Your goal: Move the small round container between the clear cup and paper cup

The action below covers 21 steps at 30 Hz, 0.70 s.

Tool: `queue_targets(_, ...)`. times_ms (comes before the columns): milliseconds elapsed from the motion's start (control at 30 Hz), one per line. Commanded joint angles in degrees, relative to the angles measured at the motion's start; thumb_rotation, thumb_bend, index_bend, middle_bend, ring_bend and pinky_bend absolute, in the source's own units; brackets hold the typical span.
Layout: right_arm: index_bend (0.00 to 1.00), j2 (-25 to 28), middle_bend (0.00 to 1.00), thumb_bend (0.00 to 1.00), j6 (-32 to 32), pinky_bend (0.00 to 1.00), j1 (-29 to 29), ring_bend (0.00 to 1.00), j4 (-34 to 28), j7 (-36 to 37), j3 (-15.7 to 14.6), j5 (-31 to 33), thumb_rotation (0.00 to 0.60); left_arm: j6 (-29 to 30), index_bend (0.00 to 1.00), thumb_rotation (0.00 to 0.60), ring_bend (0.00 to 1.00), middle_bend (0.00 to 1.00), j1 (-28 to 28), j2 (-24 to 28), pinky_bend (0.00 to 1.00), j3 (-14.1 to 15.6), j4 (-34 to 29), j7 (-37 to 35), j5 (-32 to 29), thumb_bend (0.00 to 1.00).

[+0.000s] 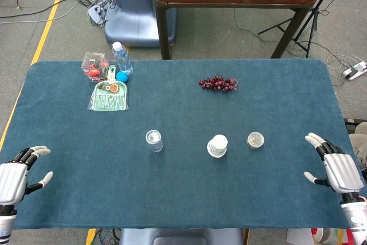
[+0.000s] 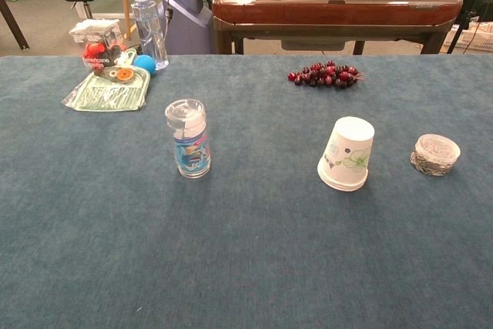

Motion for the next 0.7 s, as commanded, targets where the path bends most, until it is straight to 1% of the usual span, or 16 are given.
queue_targets(33,0.15,-0.01,0.14,0.1,-0.02,0.29,0.0,0.15,-0.06,-0.21,-0.02,0.0,0.6,0.07,0.34,0.6,0.29,0.31,-0.12,-0.15,0.54,0.04,0.18,-0.73,0.19,0.24)
queue_targets(233,0.15,0.08,0.14,0.1,-1.5,0.29,0.55,0.15,0.7,1.11,0.47,1.38,0.6,1.02,0.37,0.6,0.29,0.31,0.22,-0.39,0.55,-0.17,0.75,-1.9,0.02,0.24)
queue_targets(267,0.15,0.18,0.14,0.14,-1.97,0.29,0.76,0.15,0.79,1.21,0.59,1.68,0.6,1.03,0.37,0.6,0.29,0.31,0.29,-0.29,0.55,-0.19,0.71,-1.98,-0.14,0.24)
queue_targets(300,0.15,0.29,0.14,0.2,-2.4,0.29,1.03,0.15,0.84,1.26,0.82,2.04,0.6,1.16,0.38,0.6,0.29,0.31,0.45,-0.16,0.55,-0.23,0.69,-1.98,-0.34,0.24)
queue_targets(333,0.15,0.34,0.15,0.33,-2.62,0.31,1.25,0.15,0.92,1.05,1.05,2.3,0.6,1.31,0.38,0.6,0.29,0.31,0.59,-0.11,0.55,-0.26,0.68,-1.94,-0.51,0.24)
queue_targets(367,0.15,0.38,0.15,0.37,-2.86,0.34,1.54,0.16,0.95,0.5,1.47,2.85,0.6,1.44,0.38,0.6,0.29,0.31,0.78,-0.05,0.55,-0.29,0.63,-1.99,-0.77,0.24)
queue_targets(400,0.15,0.35,0.17,0.5,-2.94,0.45,1.71,0.24,0.82,0.01,1.91,3.51,0.6,1.49,0.38,0.6,0.29,0.31,0.9,-0.04,0.55,-0.34,0.63,-2.11,-1.0,0.24)
queue_targets(433,0.15,0.28,0.19,0.57,-3.05,0.54,1.91,0.31,0.64,-0.49,2.39,4.23,0.6,1.53,0.38,0.6,0.29,0.31,0.99,-0.07,0.55,-0.39,0.62,-2.26,-1.19,0.24)
queue_targets(467,0.15,0.24,0.24,0.68,-3.26,0.7,2.2,0.45,0.54,-1.03,2.84,4.84,0.6,1.53,0.38,0.6,0.29,0.31,1.04,-0.09,0.55,-0.42,0.62,-2.34,-1.32,0.24)
queue_targets(500,0.16,0.23,0.29,0.73,-3.72,0.78,2.71,0.53,0.52,-1.88,3.41,5.59,0.6,1.5,0.38,0.6,0.29,0.31,1.06,-0.07,0.55,-0.39,0.6,-2.37,-1.32,0.24)
queue_targets(533,0.17,0.33,0.35,0.76,-4.28,0.81,3.18,0.58,0.44,-2.57,3.83,6.21,0.6,1.54,0.38,0.6,0.29,0.31,1.05,-0.06,0.55,-0.37,0.58,-2.33,-1.23,0.24)
queue_targets(600,0.19,1.04,0.55,0.82,-6.62,0.87,4.7,0.69,-0.26,-3.82,4.67,7.69,0.6,1.67,0.39,0.6,0.29,0.31,0.99,-0.08,0.55,-0.38,0.47,-2.07,-0.96,0.24)
queue_targets(667,0.2,1.76,0.68,0.85,-9.22,0.91,6.21,0.77,-0.86,-4.86,5.31,9.17,0.6,1.7,0.39,0.6,0.29,0.31,0.98,-0.07,0.55,-0.32,0.34,-1.94,-0.8,0.24)
queue_targets(700,0.21,2.14,0.73,0.85,-11.02,0.94,7.24,0.81,-1.18,-5.76,5.69,10.29,0.6,1.65,0.39,0.6,0.29,0.31,0.99,0.01,0.55,-0.27,0.2,-1.8,-0.77,0.24)
